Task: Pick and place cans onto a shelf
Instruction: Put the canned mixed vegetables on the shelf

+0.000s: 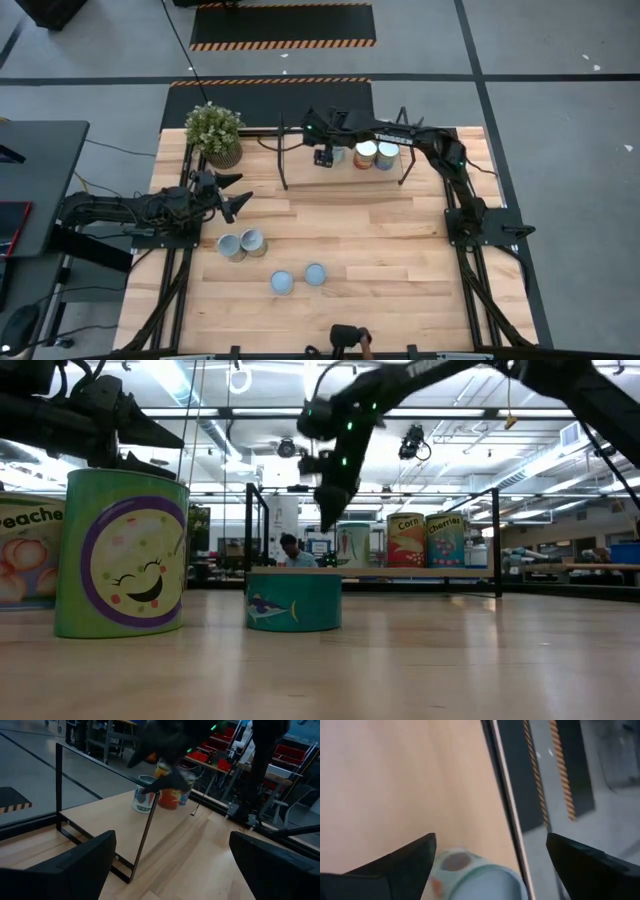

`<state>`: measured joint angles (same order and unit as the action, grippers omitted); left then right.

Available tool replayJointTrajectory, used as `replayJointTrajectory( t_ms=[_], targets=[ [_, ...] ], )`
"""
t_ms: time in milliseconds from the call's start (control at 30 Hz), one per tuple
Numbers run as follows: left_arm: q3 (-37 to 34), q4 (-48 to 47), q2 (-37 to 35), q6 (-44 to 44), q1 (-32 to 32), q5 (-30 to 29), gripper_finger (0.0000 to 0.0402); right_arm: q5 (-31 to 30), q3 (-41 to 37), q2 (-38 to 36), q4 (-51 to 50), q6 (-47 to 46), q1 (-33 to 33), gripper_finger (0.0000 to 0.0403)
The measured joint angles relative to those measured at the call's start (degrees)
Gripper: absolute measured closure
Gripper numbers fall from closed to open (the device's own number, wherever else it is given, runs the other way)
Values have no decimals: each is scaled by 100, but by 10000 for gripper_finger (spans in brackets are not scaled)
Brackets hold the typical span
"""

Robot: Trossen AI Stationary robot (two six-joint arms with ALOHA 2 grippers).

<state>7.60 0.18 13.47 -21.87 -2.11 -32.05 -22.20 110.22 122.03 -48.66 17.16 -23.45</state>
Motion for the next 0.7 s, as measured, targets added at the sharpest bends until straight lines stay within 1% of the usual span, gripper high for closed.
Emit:
replayJointTrajectory(
  t_ms=[133, 200, 433, 600, 700],
  targets=[
    [0, -8, 1, 2, 0, 23, 5, -515, -10, 97, -236, -169, -47, 26],
    [0, -3, 0, 3, 0, 26, 5, -662, -10, 93, -271, -286, -39, 29],
    [0, -3, 0, 6, 0, 30, 5, -1479, -1, -10, -683, -802, -81, 30],
    [0, -4, 1, 8, 0, 32, 5, -1429, -1, -51, -757, -994, -152, 30],
    [0, -2, 0, 9, 0, 32, 5, -1422, 111, -51, -1053, -1113, -189, 30]
  ],
)
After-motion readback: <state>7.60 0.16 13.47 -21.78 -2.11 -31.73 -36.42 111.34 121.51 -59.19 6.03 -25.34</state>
